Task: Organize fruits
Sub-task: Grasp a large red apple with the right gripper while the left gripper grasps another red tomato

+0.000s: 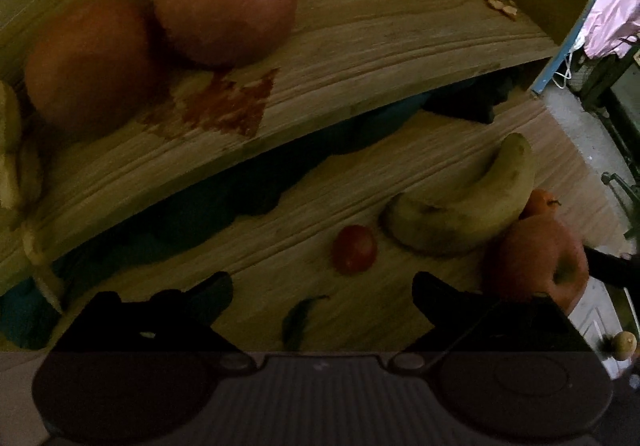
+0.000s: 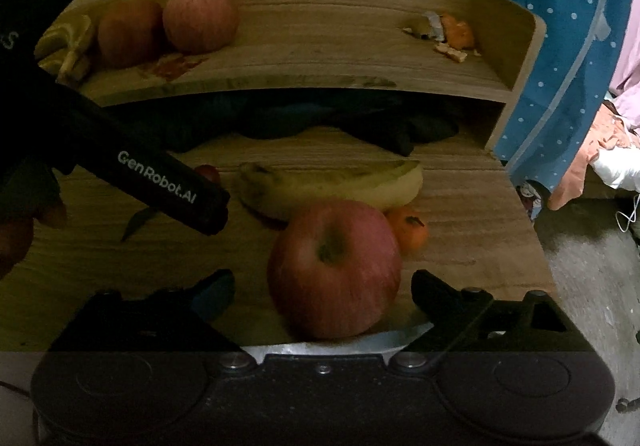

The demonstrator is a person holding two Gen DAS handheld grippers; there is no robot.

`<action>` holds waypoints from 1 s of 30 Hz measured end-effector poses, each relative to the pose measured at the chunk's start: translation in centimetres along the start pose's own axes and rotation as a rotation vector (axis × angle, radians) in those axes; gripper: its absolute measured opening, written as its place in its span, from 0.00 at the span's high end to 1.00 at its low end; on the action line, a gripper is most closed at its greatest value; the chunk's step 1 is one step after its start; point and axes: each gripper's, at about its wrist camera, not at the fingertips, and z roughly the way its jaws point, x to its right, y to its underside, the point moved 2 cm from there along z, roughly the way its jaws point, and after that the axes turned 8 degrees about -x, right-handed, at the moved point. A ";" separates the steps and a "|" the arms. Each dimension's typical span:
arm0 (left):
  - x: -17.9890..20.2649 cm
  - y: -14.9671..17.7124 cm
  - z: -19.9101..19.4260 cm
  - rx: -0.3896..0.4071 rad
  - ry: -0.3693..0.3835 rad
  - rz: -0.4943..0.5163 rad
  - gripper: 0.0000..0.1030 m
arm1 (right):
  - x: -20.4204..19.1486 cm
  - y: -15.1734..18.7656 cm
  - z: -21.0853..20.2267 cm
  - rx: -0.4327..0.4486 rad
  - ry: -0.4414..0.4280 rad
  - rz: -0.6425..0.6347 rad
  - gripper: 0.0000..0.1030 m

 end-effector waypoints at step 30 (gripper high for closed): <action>1.5 0.1 -0.4 0.094 0.028 0.079 0.76 | 0.5 -0.7 1.3 0.004 -0.012 0.030 0.25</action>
